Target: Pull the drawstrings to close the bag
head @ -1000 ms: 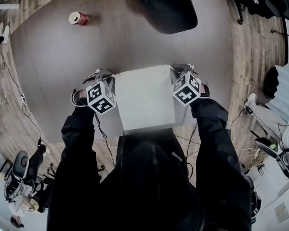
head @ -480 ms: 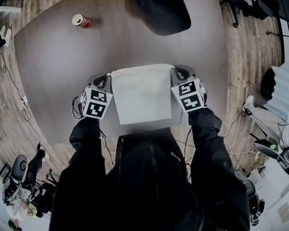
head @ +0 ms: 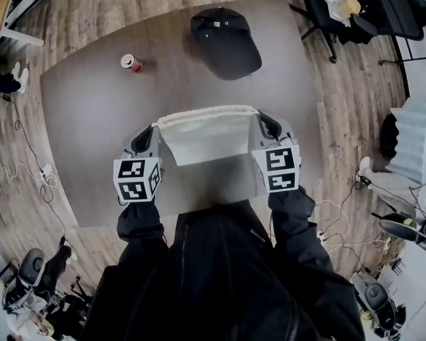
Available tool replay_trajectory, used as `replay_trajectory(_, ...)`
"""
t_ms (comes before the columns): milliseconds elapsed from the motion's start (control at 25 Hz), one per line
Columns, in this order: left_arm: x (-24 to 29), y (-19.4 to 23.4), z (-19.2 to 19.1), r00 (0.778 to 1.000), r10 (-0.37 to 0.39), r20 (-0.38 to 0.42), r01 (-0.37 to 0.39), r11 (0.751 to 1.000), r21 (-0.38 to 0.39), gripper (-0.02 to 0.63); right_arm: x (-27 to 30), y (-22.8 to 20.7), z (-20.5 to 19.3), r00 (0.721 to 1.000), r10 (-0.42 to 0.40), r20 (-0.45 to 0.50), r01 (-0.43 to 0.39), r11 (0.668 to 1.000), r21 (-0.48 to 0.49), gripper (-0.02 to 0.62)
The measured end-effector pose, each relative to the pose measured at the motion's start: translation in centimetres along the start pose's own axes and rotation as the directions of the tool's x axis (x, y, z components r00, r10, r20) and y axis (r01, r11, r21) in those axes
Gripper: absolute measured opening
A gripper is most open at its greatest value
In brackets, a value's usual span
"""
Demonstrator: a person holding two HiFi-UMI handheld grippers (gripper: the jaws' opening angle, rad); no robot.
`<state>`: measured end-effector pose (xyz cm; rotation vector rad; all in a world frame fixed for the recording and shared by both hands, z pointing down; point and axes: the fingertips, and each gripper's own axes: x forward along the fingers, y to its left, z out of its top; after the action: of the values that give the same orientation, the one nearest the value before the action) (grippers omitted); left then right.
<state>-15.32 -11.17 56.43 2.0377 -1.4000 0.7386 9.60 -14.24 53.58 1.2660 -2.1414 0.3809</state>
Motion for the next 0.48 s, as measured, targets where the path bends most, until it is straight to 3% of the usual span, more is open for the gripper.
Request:
replay_trajectory(200, -3.8, -0.5, 4.9, 0.990, 0.048, 0.130, -0.040, 0.997, -0.060, 0.034, -3.8, -1.1, 3.9, 0.993, -0.083, 0.087, 0.081, 0.996, 0.028, 0.025)
replay_trajectory(480, -8.2, 0.0, 9.6, 0.955, 0.142, 0.259, -0.105, 0.983, -0.151, 0.034, -7.8, -2.6, 7.5, 0.973, -0.155, 0.172, 0.141, 0.986, 0.090, 0.025)
